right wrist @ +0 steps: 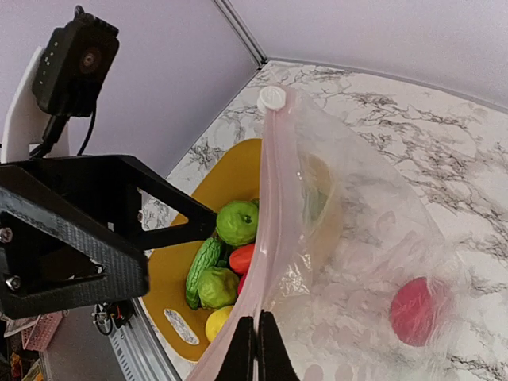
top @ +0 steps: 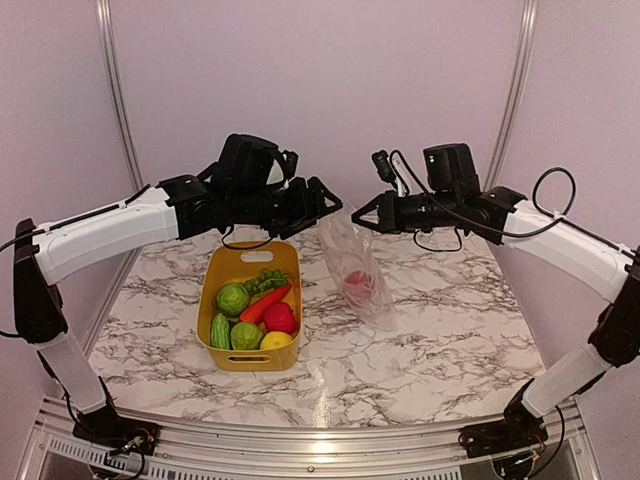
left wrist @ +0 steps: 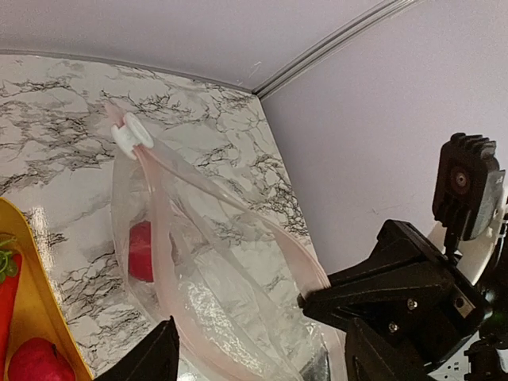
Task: Place the food in the zip-top bag and seal the zipper
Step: Place the fake vegetable in the zipper food storage bag, then adjust the zipper food storage bag at the center of the board.
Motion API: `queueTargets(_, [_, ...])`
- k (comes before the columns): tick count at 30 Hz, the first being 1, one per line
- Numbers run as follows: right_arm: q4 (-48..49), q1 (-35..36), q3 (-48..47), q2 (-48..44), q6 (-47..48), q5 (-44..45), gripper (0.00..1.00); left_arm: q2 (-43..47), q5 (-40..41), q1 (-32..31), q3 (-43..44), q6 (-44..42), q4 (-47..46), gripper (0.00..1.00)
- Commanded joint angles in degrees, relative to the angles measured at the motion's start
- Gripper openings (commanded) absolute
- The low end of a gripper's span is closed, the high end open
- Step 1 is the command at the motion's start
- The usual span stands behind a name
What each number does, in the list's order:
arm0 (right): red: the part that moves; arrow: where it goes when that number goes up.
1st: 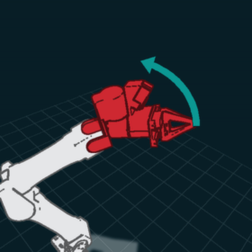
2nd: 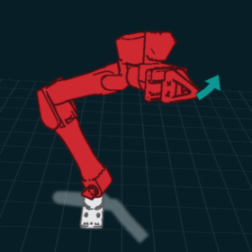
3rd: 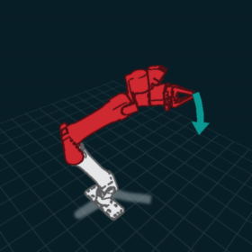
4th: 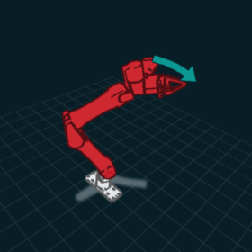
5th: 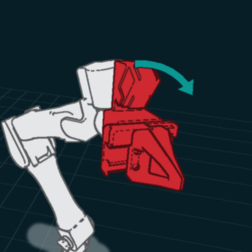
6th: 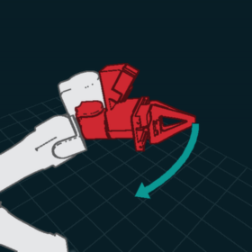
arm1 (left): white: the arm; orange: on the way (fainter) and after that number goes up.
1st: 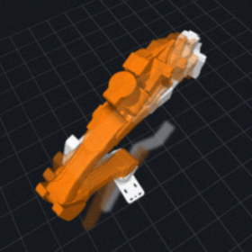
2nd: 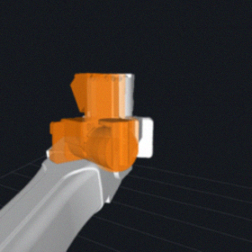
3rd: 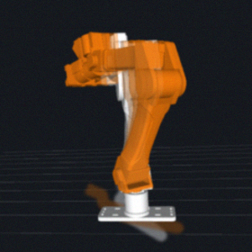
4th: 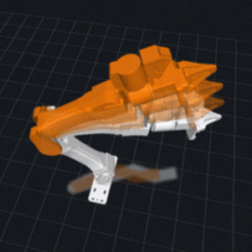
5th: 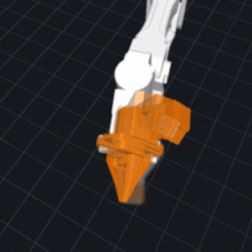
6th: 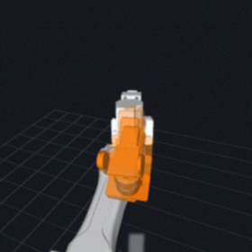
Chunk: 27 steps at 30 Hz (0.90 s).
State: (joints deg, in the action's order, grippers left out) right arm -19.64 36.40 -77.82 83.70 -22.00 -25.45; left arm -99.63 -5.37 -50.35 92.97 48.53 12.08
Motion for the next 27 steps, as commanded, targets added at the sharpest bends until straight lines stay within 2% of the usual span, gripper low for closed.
queueTargets(1, [-1.19,0.72,0.64,1.64,0.83,0.45,0.00,4.17,6.73,-0.31,-0.24,-0.82,8.38,0.68])
queueTargets(2, [-0.93,0.78,0.75,1.83,0.74,0.21,0.00,4.26,7.01,-0.23,-0.86,-0.62,9.41,0.64])
queueTargets(7, [0.40,1.48,1.09,2.42,0.64,-0.36,0.00,2.79,4.17,-0.04,-2.39,0.28,10.53,0.58])
queueTargets(17, [1.81,1.69,0.57,3.22,0.43,-1.38,0.00,-4.55,2.35,1.35,3.45,2.16,16.02,0.45])
queueTargets(19, [1.40,1.69,0.41,3.31,0.79,-1.05,0.00,-5.73,0.86,1.91,4.01,2.47,14.36,0.38])
queueTargets(21, [-0.08,1.70,-0.36,3.59,1.94,0.02,0.00,-7.37,-0.47,2.22,5.79,2.76,13.69,0.26])
queueTargets(23, [-4.81,1.67,-3.19,4.29,4.30,4.67,0.00,-9.23,-0.91,2.27,9.43,2.62,14.91,0.13])
queueTargets(25, [-11.92,1.54,-9.46,5.45,7.04,13.44,0.00,-11.46,-1.99,2.32,14.04,2.68,16.86,0.01])
queueTargets(27, [-20.56,1.46,-17.17,7.50,8.79,27.19,0.00,-13.66,-4.50,2.29,18.60,3.17,19.26,0.00])
